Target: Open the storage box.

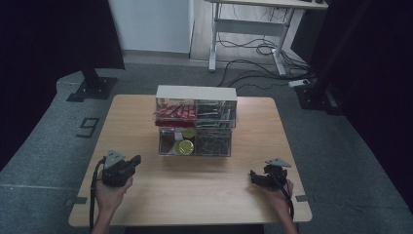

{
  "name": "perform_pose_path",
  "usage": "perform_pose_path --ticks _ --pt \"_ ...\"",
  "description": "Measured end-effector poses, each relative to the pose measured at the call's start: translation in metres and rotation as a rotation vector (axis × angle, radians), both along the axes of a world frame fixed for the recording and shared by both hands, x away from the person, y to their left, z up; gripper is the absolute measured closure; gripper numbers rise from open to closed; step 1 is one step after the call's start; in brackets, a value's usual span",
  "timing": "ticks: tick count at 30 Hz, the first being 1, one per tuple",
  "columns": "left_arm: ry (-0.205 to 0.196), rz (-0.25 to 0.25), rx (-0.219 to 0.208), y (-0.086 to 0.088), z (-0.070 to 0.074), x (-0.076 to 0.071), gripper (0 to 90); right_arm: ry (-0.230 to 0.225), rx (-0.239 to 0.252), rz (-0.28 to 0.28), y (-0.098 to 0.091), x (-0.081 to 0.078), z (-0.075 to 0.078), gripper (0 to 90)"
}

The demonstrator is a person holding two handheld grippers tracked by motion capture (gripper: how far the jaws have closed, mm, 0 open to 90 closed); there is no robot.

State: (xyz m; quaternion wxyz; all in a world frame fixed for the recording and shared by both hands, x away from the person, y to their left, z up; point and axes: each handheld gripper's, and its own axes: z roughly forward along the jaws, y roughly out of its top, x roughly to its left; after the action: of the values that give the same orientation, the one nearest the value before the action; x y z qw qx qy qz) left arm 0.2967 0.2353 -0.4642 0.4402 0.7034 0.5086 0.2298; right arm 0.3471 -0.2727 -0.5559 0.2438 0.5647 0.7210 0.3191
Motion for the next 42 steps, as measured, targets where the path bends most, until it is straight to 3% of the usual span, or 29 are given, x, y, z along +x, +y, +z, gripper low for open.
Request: perform_pose_path --ticks 8,13,34,42 --pt "0.011 -0.028 -0.034 -0.004 0.009 -0.001 90.0 -0.001 0.0 -0.002 0.0 0.0 0.0 10.2" --pt "-0.004 -0.043 -0.047 -0.01 0.021 0.001 90.0 -0.003 0.0 -0.002 0.0 -0.001 0.0 11.0" --pt "-0.045 -0.126 -0.06 -0.04 0.064 0.013 90.0 -0.005 0.005 -0.005 0.0 -0.001 0.0 12.9" --pt "-0.049 -0.138 -0.065 -0.045 0.071 0.015 90.0 -0.006 0.005 -0.005 -0.001 -0.002 0.0 13.2"
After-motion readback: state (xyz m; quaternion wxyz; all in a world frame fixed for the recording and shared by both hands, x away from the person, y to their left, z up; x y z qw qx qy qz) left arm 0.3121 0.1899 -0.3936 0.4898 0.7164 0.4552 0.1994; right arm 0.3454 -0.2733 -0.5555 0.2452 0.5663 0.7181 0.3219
